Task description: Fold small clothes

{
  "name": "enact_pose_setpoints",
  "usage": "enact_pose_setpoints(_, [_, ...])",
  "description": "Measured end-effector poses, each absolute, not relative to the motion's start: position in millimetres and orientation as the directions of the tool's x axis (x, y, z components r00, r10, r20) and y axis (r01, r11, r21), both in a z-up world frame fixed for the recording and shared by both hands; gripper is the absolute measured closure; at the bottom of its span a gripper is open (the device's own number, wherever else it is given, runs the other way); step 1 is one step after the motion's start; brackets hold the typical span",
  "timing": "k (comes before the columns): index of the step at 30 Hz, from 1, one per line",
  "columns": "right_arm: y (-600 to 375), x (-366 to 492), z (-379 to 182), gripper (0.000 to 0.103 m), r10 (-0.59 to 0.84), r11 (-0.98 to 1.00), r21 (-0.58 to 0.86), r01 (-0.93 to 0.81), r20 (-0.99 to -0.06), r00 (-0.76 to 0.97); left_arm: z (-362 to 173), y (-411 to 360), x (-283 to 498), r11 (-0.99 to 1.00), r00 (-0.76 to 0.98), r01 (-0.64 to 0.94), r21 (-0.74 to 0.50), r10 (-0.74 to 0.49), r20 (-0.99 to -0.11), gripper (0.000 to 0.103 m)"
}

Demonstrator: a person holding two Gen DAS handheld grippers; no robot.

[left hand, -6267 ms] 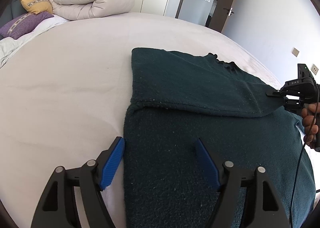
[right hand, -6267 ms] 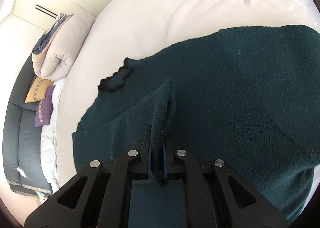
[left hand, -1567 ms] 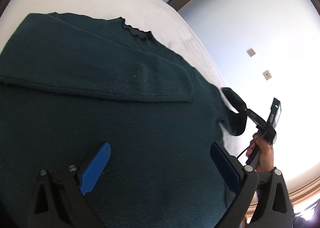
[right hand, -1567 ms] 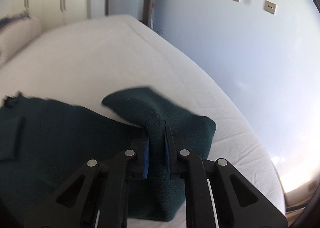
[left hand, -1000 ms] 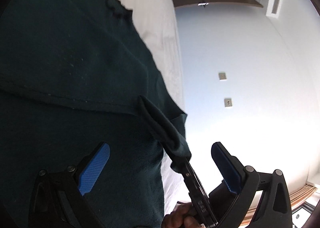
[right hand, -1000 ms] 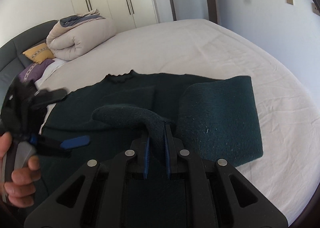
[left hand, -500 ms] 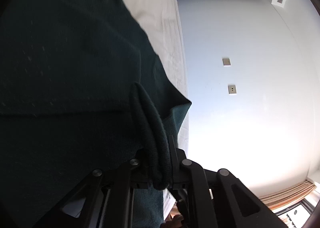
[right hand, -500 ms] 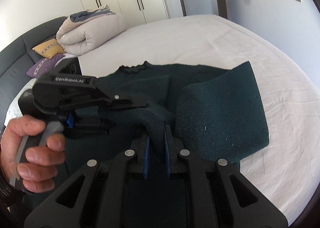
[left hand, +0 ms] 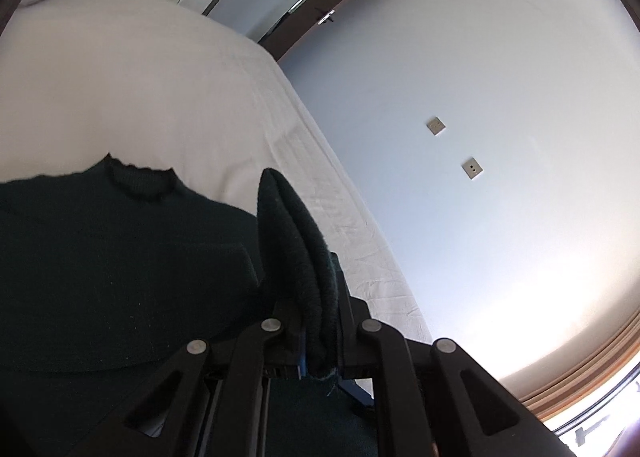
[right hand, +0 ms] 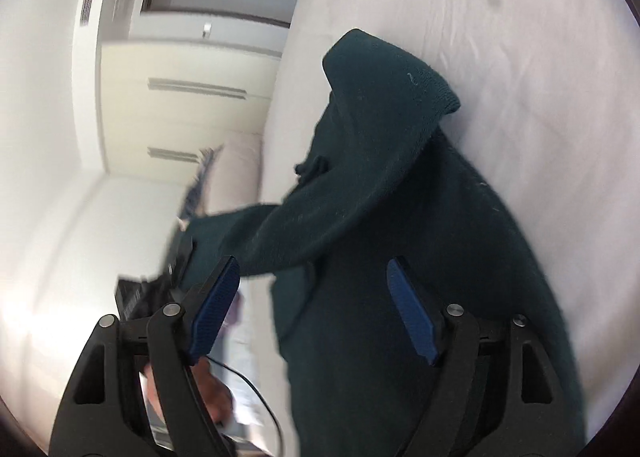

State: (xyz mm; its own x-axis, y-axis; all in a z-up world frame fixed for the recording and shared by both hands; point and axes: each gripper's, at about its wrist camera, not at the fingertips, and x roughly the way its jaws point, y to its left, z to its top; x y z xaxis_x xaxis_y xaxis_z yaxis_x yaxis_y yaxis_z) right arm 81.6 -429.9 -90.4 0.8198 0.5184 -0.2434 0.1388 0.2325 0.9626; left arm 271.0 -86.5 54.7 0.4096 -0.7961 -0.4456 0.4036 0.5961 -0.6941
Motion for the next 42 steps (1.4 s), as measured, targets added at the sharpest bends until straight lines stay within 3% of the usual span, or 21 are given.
enact_pose_setpoints(8, [-466.5,124.8,-111.9,0.027,0.446,-0.015,0.995,0.094,-0.077,0.891,104.9,-81.6,257.0,0.630,0.511,0.536,-0.562,-0.772,-0.378,0.094])
enact_pose_setpoints(13, [-478.1,141.2,-117.9,0.027,0.439,-0.078,0.995,0.067,-0.026,0.898,109.7,-48.7,274.3,0.640,0.569,0.503,-0.580,-0.751,-0.335,0.094])
enact_pose_setpoints(19, [-473.7,145.7,-125.4,0.027,0.446,-0.067,0.995,0.070,-0.033,0.894,61.3,14.5,307.8,0.683,0.625,0.365,-0.632,-0.683,-0.378,0.094])
enact_pose_setpoints(31, [-464.8,163.5,-115.9,0.028,0.493,0.069,0.988,0.140,-0.156,0.856,-83.4,62.2,320.0,0.743,0.534,0.126,-0.657,-0.609,-0.587,0.094])
enact_pose_setpoints(34, [-462.4,160.4,-111.2,0.028,0.499,0.093,0.985,0.145,-0.173,0.849,-90.0,69.3,314.5,0.739,0.533,0.112,-0.665,-0.609,-0.588,0.094])
enact_pose_setpoints(42, [-454.8,170.9,-104.9,0.027,0.497,0.154,0.977,0.145,-0.204,0.843,-39.6,81.0,312.8,0.751,0.616,0.173,-0.638,-0.587,-0.525,0.094])
